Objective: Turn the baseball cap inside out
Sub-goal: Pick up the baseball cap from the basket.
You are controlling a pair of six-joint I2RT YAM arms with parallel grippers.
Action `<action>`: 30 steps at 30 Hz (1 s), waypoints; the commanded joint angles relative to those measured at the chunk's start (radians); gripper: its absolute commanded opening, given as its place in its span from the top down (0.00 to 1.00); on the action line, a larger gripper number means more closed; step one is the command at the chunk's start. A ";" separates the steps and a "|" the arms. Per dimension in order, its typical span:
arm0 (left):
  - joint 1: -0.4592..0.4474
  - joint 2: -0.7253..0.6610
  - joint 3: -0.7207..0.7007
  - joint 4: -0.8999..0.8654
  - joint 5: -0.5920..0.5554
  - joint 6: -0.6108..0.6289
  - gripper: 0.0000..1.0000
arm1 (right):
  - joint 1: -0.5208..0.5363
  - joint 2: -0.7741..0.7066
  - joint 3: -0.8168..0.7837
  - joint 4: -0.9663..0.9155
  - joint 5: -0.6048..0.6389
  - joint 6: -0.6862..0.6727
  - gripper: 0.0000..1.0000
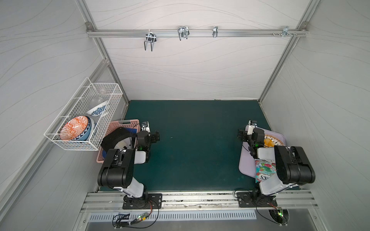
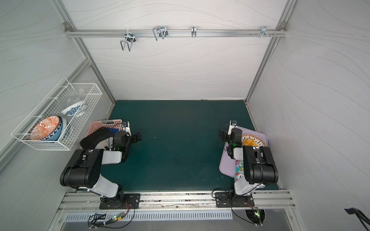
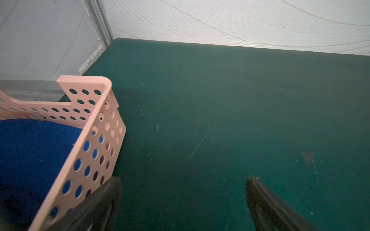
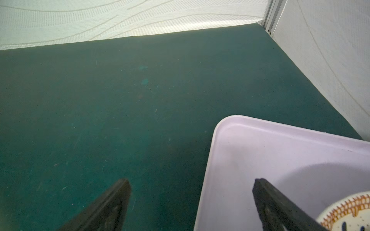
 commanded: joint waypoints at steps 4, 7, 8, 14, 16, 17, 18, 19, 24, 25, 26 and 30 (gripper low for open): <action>0.001 -0.006 0.006 0.028 0.002 -0.003 0.00 | 0.006 -0.013 -0.009 0.019 0.003 0.008 0.01; 0.001 -0.006 0.007 0.028 0.002 -0.004 0.00 | 0.006 -0.012 -0.008 0.015 0.001 0.009 0.01; 0.001 -0.006 0.008 0.028 0.003 -0.005 0.00 | 0.004 -0.011 -0.006 0.014 -0.001 0.010 0.01; 0.003 -0.006 0.008 0.032 0.003 -0.003 0.00 | 0.005 -0.015 -0.010 0.019 0.000 0.008 0.01; 0.003 -0.011 0.005 0.030 0.022 0.004 0.00 | 0.005 -0.016 -0.014 0.025 0.004 0.007 0.01; 0.002 -0.022 0.014 -0.004 0.051 0.019 0.00 | 0.009 -0.030 -0.011 0.020 0.028 0.017 0.01; 0.002 -0.041 0.043 -0.069 0.091 0.036 0.00 | 0.011 -0.057 0.002 -0.031 0.063 0.025 0.01; -0.001 -0.079 0.079 -0.180 0.113 0.046 0.01 | 0.012 -0.104 0.019 -0.104 0.080 0.029 0.01; -0.021 -0.226 0.217 -0.555 0.122 0.175 0.02 | 0.017 -0.369 0.055 -0.299 0.108 0.090 0.01; -0.028 -0.247 0.231 -0.627 0.104 0.209 0.02 | 0.018 -0.411 0.065 -0.346 0.090 0.111 0.01; -0.032 -0.264 0.255 -0.682 0.076 0.232 0.02 | 0.024 -0.453 0.077 -0.391 0.075 0.130 0.01; -0.051 -0.291 0.309 -0.831 -0.127 0.290 0.03 | 0.085 -0.562 0.108 -0.538 0.013 0.136 0.01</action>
